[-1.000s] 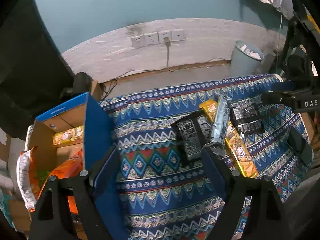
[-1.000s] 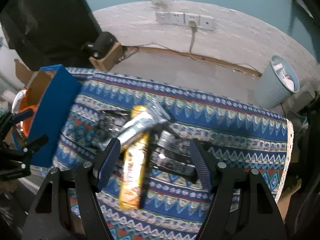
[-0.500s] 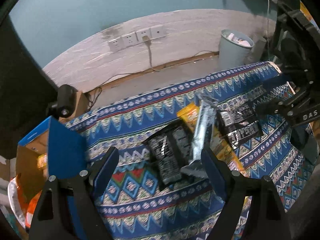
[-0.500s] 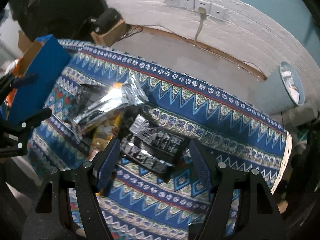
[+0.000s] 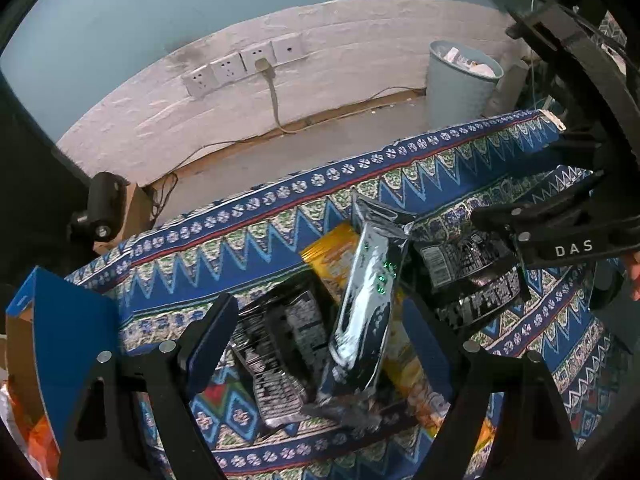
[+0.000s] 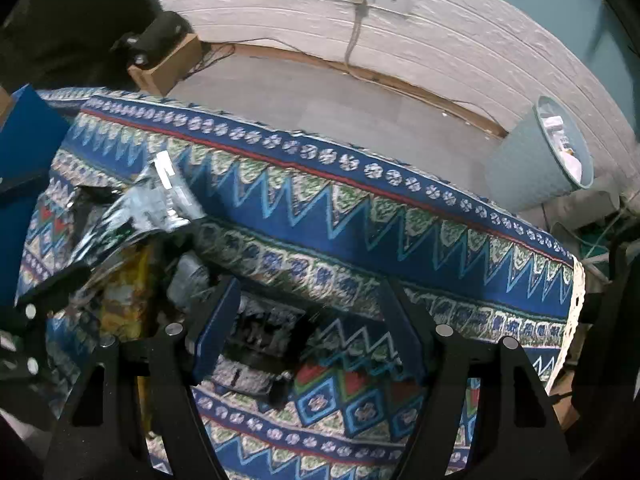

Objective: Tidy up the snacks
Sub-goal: 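Grasp the silver foil bag with the left gripper while the right gripper grasps the black snack bag, then carry both bags into the cardboard box and open both grippers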

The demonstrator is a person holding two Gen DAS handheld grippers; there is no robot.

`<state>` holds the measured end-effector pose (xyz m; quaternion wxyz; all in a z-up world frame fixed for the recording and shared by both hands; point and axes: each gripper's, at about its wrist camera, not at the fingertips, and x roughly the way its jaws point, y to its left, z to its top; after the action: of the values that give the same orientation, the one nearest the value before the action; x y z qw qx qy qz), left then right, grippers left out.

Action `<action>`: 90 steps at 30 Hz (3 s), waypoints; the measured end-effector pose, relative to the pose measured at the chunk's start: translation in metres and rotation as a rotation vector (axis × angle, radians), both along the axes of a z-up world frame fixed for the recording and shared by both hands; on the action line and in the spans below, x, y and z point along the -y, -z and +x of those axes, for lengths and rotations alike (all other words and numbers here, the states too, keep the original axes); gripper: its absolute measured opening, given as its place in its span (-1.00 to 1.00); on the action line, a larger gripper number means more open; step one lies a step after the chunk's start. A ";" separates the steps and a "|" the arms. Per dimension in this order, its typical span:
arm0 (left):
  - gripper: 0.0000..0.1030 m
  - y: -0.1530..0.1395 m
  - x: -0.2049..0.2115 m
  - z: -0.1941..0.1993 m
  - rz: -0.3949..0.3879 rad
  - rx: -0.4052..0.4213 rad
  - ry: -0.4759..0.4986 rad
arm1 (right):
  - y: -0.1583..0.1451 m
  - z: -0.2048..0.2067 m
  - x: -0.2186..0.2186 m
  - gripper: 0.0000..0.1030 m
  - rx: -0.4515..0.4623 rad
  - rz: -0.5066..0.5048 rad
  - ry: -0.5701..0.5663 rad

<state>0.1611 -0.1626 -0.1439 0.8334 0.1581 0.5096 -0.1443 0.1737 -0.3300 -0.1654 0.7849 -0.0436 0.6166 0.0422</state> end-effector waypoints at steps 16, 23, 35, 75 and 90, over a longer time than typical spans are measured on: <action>0.18 0.025 0.013 0.013 -0.024 -0.080 -0.026 | 0.021 -0.025 0.026 0.40 -0.146 0.013 0.074; -0.43 0.024 0.009 0.012 -0.052 -0.099 -0.042 | 0.016 -0.043 0.027 0.40 -0.180 0.029 0.040; -0.43 0.006 -0.029 -0.005 -0.124 -0.131 -0.118 | -0.002 -0.055 -0.031 0.42 -0.084 0.065 -0.310; -0.43 0.016 -0.101 -0.055 -0.119 -0.172 -0.189 | 0.038 -0.018 -0.064 0.19 -0.072 0.001 -0.294; -0.43 -0.030 -0.109 -0.074 -0.118 -0.030 -0.168 | -0.028 -0.047 -0.081 0.19 0.018 0.016 -0.167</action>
<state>0.0869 -0.0533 -0.1142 0.8426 0.0632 0.5242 -0.1058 0.1267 -0.2486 -0.1376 0.7845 -0.0891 0.6034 0.1119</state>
